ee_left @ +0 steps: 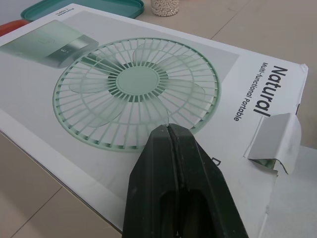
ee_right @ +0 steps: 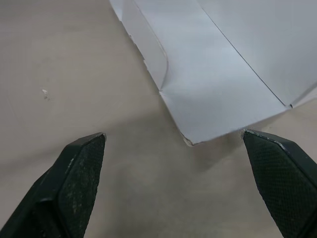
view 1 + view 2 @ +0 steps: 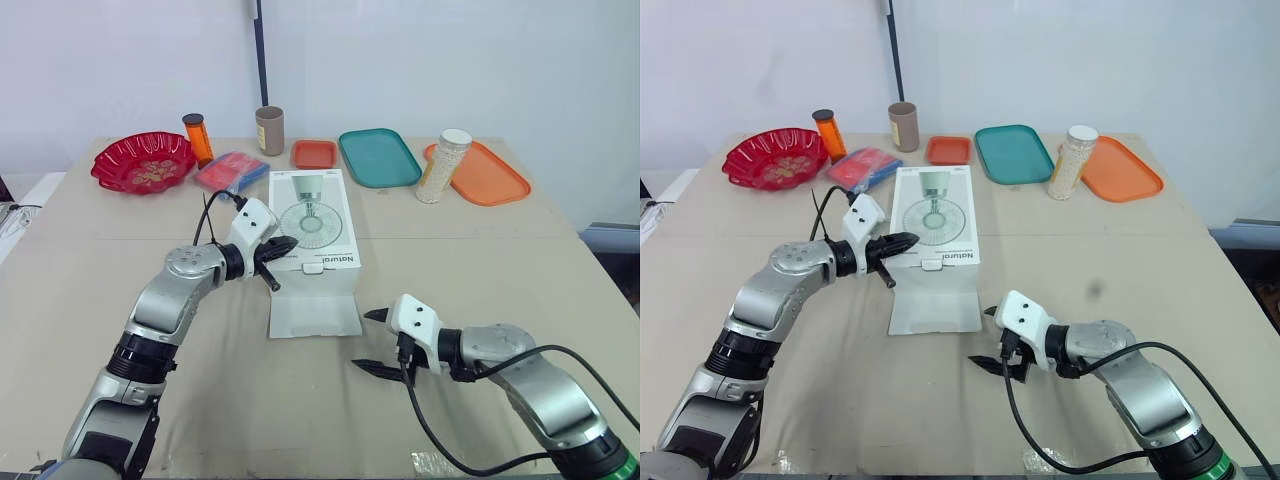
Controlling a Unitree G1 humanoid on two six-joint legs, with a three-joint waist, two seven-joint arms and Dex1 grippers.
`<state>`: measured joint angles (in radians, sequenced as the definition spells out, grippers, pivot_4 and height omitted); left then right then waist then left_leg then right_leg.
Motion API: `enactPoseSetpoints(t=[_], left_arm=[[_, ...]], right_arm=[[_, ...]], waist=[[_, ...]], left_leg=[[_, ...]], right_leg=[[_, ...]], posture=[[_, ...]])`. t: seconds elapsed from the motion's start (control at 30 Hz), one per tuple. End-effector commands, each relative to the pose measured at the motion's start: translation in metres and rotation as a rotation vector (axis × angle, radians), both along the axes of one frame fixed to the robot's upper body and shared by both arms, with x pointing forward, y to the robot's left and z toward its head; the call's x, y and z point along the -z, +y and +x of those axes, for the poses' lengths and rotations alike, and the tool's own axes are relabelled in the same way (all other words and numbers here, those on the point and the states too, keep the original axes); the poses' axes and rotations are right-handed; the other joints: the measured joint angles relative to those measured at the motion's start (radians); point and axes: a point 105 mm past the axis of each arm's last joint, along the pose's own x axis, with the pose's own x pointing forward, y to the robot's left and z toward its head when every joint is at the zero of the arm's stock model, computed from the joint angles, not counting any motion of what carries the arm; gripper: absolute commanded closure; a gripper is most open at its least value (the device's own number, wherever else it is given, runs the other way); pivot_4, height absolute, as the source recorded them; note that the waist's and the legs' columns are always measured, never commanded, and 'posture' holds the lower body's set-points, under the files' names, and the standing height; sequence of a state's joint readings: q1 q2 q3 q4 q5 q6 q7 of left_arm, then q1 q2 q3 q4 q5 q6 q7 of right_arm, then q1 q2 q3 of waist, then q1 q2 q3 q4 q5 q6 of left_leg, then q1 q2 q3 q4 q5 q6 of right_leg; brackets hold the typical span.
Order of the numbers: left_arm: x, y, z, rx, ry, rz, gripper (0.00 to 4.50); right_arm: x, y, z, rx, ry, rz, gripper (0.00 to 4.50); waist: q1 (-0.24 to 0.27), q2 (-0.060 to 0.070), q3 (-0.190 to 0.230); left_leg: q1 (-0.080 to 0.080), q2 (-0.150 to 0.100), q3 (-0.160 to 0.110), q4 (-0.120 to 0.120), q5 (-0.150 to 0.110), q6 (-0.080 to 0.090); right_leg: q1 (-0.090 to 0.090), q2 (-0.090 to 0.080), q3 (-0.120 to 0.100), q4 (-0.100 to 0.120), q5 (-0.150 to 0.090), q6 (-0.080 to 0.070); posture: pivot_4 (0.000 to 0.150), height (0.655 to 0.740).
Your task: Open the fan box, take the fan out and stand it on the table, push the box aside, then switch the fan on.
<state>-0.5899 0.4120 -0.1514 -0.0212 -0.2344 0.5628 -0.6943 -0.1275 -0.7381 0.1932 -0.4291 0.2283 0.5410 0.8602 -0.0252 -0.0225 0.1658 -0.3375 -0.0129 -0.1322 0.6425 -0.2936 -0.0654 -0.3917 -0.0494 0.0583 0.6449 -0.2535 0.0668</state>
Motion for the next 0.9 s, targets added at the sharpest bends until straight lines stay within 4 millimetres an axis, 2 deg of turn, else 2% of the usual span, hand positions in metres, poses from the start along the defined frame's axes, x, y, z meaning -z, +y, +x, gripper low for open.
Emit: enactPoseSetpoints(t=[0.03, 0.1, 0.3, 0.6, 0.73, 0.9], left_arm=[[0.007, 0.005, 0.002, -0.022, 0.032, 0.017, 4.48], [0.008, 0.005, 0.000, -0.018, 0.036, 0.019, 4.48], [0.003, 0.009, 0.008, -0.050, 0.014, 0.022, 4.48], [0.003, 0.011, 0.007, -0.051, 0.017, 0.027, 4.48], [0.003, 0.011, 0.006, -0.054, 0.015, 0.027, 4.48], [0.003, 0.011, 0.007, -0.059, 0.015, 0.024, 4.48]], right_arm=[[-0.018, -0.010, 0.025, 0.187, -0.036, 0.091, 0.00], [-0.018, -0.010, 0.030, 0.250, -0.019, 0.127, 0.00], [-0.021, 0.002, 0.040, 0.273, -0.039, 0.175, 0.00], [-0.021, 0.015, 0.055, 0.277, -0.048, 0.218, 0.00], [-0.025, 0.019, 0.050, 0.258, -0.017, 0.253, 0.00], [-0.040, 0.024, 0.027, 0.170, 0.054, 0.314, 0.00]], waist=[[0.000, 0.000, 0.000], [0.000, 0.000, 0.000], [0.000, 0.000, 0.000], [-0.001, 0.000, 0.000], [-0.001, 0.000, 0.000], [0.000, 0.000, 0.000]], left_leg=[[0.000, 0.000, 0.000, 0.000, 0.000, 0.000], [0.000, 0.000, 0.000, 0.000, 0.000, -0.001], [-0.001, -0.001, -0.001, 0.000, 0.000, -0.001], [0.000, -0.001, -0.001, 0.000, 0.001, -0.001], [0.000, -0.001, -0.001, 0.000, 0.001, -0.001], [-0.001, -0.001, -0.001, 0.000, 0.001, -0.001]], right_leg=[[0.000, 0.000, 0.000, 0.000, 0.000, 0.000], [0.000, 0.000, 0.000, 0.000, 0.001, -0.002], [0.000, -0.001, 0.000, 0.000, 0.003, -0.004], [-0.001, 0.000, 0.000, 0.000, 0.004, -0.005], [0.000, -0.001, 0.000, 0.000, 0.004, -0.005], [0.000, 0.000, 0.000, 0.000, 0.004, -0.005]], posture=[[0.150, 0.7400], [0.150, 0.7400], [0.150, 0.7400], [0.150, 0.7400], [0.150, 0.7400], [0.150, 0.7400]])
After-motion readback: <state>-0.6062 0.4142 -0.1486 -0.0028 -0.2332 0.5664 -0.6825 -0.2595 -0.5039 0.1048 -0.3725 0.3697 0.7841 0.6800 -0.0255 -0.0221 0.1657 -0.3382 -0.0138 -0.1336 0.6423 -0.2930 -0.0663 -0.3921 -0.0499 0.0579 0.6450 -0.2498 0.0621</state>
